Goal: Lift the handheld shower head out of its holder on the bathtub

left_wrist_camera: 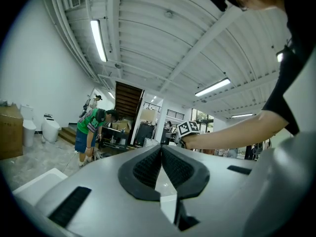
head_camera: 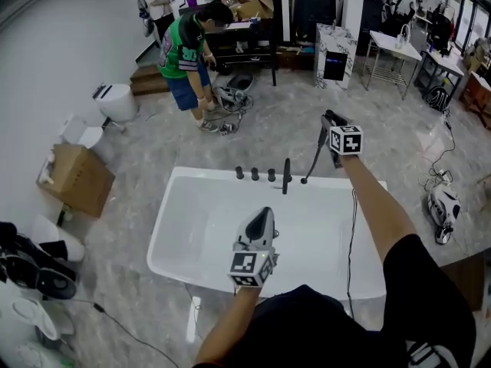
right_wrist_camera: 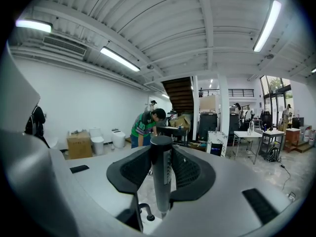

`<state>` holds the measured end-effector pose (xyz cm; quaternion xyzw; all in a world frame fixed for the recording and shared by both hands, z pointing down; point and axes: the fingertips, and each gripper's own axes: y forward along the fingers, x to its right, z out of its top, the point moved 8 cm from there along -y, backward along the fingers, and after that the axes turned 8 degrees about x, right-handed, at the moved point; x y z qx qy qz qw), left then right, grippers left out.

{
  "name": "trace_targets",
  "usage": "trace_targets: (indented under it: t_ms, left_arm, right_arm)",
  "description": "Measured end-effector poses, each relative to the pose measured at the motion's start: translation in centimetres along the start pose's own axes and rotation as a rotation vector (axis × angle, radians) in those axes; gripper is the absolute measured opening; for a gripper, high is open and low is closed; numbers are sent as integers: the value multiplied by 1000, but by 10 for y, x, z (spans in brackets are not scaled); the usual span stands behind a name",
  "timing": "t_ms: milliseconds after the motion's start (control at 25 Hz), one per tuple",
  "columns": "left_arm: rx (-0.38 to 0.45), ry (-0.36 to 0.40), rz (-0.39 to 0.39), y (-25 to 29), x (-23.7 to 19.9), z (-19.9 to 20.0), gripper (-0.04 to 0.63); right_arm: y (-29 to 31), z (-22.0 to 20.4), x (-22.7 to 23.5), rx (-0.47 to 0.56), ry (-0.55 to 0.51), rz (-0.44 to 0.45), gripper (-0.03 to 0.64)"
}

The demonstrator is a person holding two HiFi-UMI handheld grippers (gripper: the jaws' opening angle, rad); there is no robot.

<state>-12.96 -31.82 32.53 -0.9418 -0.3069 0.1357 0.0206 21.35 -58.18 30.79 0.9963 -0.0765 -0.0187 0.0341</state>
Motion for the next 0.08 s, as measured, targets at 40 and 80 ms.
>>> trace_targets:
  t_ms: [40,80]
  left_arm:
    - [-1,0,3,1,2,-3,5]
    - [-2,-1,6,3,5,-5,5]
  right_arm:
    - [0,-1,4,-1,-2,0,121]
    - [0,-2,8,-2,-4,-1,121]
